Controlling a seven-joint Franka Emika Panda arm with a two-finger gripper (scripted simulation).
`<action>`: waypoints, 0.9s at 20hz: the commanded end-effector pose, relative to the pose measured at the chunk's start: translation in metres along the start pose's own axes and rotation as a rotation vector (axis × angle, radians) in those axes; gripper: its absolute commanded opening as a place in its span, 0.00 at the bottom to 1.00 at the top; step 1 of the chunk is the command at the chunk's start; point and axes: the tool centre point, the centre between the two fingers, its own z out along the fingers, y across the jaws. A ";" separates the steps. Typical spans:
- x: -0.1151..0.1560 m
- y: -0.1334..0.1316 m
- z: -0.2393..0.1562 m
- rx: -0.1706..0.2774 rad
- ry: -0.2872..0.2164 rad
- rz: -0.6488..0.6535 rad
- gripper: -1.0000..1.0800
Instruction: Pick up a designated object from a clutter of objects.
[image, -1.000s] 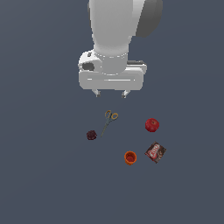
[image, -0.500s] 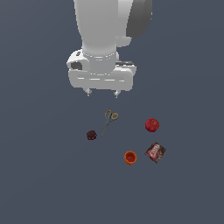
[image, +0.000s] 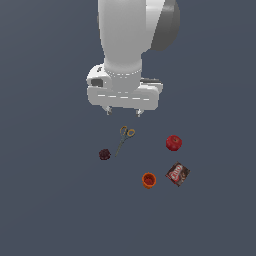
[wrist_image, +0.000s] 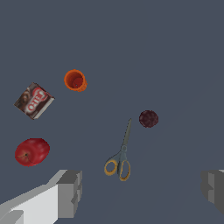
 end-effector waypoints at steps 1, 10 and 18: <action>0.001 -0.010 0.008 -0.002 0.001 0.017 0.96; 0.002 -0.065 0.052 -0.007 0.008 0.109 0.96; -0.007 -0.121 0.097 -0.005 0.015 0.202 0.96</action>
